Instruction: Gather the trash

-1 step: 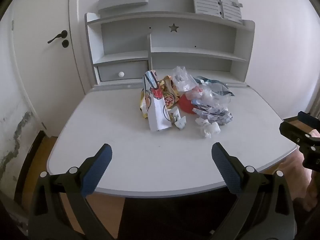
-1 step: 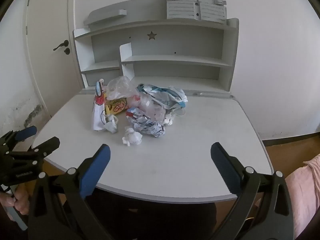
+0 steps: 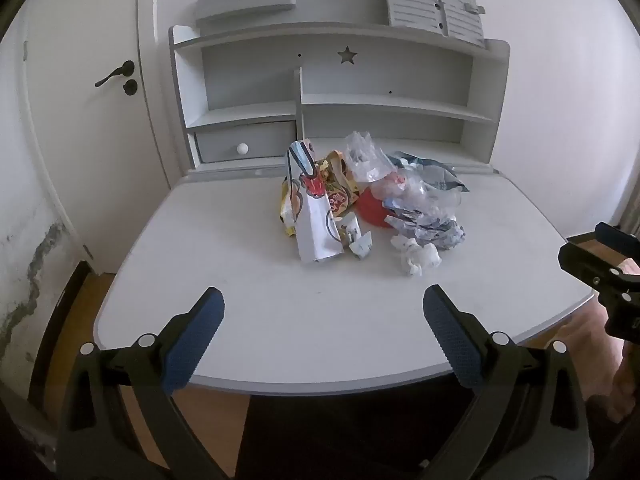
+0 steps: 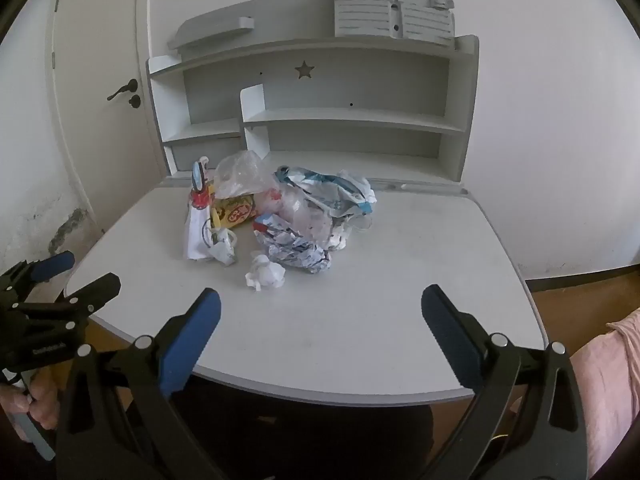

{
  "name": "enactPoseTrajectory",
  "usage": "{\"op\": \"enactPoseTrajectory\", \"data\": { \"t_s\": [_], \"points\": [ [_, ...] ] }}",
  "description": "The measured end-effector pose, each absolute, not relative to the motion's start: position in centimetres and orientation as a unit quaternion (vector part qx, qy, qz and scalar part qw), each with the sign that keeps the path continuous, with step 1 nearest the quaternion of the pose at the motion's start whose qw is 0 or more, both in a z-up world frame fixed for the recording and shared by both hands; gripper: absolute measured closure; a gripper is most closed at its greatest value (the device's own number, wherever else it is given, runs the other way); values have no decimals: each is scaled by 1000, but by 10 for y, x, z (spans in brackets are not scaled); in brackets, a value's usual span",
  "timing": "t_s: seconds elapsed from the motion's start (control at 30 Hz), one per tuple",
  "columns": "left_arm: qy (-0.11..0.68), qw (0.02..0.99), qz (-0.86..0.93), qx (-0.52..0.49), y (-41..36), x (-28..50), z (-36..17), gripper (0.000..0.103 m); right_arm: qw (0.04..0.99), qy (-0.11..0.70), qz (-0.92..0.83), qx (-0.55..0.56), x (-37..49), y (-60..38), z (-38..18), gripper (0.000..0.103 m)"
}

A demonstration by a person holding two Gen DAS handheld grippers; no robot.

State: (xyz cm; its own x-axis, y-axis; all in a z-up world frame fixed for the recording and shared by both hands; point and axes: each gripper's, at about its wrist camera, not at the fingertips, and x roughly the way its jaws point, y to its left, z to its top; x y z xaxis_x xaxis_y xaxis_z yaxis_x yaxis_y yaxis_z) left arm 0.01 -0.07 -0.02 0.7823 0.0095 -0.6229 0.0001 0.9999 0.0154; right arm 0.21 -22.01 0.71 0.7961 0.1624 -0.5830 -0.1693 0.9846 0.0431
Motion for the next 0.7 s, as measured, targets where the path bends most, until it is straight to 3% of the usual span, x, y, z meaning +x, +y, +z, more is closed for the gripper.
{"op": "enactPoseTrajectory", "data": {
  "t_s": [0.7],
  "points": [
    [327, 945, 5, 9, -3, 1, -4, 6, 945, 316, 90, -3, 4, -218, 6, 6]
  ]
}}
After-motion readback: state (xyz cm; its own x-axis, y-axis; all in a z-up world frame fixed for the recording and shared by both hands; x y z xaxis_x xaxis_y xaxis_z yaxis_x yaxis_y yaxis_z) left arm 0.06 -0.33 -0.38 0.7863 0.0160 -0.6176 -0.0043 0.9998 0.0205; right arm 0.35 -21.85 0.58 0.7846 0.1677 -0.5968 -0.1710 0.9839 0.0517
